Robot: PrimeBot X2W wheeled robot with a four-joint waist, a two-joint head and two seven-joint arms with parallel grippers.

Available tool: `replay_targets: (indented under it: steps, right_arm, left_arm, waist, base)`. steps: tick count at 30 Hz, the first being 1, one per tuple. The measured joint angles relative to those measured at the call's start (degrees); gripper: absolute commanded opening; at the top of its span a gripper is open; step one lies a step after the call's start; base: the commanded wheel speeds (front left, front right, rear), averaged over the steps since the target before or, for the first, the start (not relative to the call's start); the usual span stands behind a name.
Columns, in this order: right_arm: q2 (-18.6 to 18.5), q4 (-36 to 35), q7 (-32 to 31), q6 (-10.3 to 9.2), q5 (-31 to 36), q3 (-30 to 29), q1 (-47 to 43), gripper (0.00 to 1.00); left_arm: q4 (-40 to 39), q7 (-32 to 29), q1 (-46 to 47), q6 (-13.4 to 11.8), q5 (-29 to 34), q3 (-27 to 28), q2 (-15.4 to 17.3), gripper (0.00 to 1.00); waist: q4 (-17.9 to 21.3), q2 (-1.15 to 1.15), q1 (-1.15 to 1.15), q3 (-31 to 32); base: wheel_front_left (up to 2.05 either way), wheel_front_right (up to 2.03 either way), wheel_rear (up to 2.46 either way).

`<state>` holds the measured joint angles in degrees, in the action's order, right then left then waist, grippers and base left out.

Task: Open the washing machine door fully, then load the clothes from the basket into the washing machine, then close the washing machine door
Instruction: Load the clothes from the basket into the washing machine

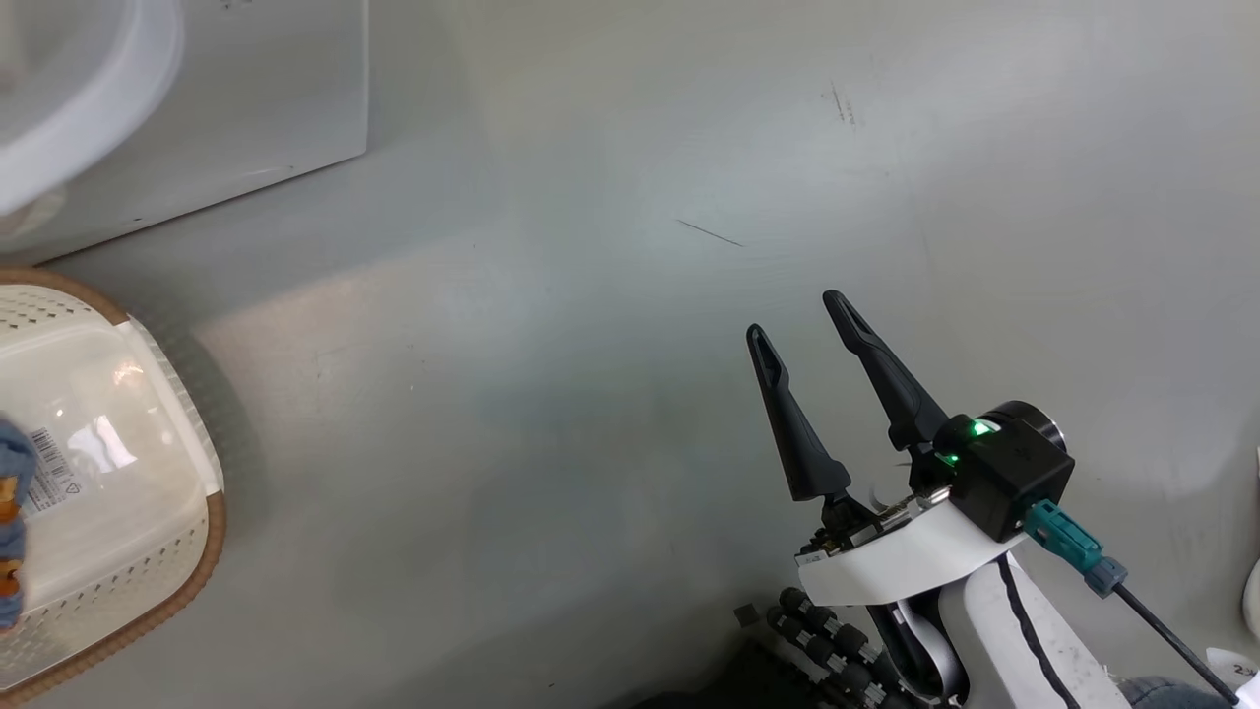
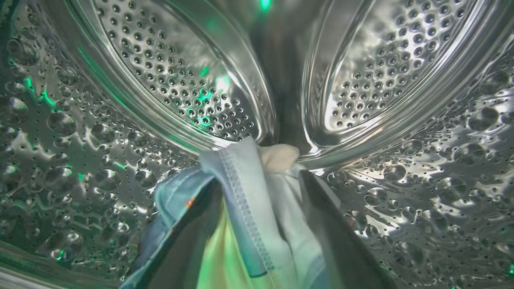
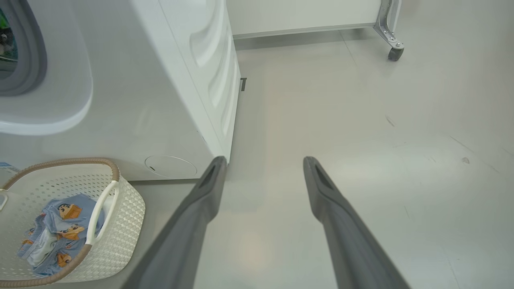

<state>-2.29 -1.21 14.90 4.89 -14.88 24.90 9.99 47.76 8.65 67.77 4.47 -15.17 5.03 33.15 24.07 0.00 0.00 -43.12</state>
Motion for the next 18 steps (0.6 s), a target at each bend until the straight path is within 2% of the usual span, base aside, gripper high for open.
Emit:
replay_targets:
  steps: [10,18]
  right_arm:
    - [0.0,0.8,0.0,0.00,-0.2,-0.4,0.3,1.00]
    - [-0.1,1.8,0.0,0.02,-0.3,-1.3,1.6,1.00]
  left_arm:
    - [4.1,-2.5,-1.8,-1.0,2.7,-3.6,-3.1,1.00]
    - [5.7,0.5,-6.3,-1.5,1.4,-3.4,-8.8,1.00]
  waist:
    - [-1.8,0.00,0.00,2.6]
    - [-4.1,0.00,0.00,6.0]
  base:
    - [0.00,0.00,0.00]
    - [0.00,0.00,0.00]
